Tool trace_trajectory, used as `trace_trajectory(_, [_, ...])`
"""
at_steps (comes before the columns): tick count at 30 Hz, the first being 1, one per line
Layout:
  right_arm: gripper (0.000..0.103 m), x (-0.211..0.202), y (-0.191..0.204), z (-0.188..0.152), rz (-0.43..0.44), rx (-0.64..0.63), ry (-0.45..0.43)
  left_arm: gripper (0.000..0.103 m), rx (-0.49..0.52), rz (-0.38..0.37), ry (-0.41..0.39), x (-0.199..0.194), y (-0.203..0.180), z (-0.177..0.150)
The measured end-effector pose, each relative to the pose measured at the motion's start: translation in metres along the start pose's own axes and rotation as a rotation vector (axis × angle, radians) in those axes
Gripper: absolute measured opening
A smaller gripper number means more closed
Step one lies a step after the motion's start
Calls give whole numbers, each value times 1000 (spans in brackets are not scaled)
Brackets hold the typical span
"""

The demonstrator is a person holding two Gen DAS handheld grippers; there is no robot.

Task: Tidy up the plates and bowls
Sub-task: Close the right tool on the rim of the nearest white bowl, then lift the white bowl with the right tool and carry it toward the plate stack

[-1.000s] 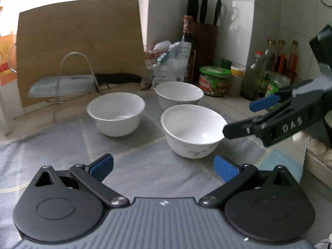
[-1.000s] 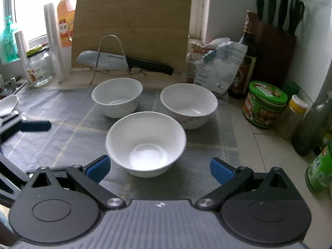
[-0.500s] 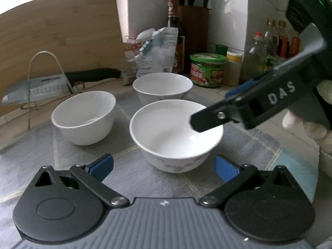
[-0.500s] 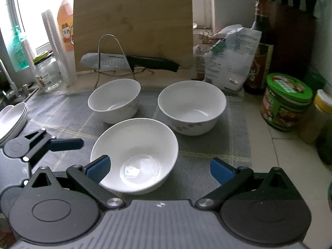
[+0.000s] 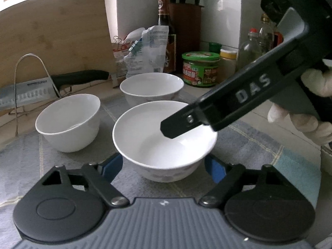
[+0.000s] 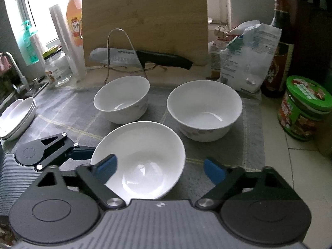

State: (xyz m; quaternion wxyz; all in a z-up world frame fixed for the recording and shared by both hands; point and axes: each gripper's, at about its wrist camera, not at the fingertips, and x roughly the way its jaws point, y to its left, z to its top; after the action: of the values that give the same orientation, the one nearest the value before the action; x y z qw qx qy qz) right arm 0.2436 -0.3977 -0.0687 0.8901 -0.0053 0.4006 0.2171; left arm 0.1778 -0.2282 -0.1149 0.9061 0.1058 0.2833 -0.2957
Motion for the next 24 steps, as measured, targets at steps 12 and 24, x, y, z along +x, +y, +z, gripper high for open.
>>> trace_trajectory(12, [70, 14, 1, 9, 31, -29, 22, 85, -5, -11, -3, 1, 0, 0])
trace_trajectory(24, [66, 15, 4, 12, 23, -38, 34, 85, 0, -20, 10, 2, 3, 2])
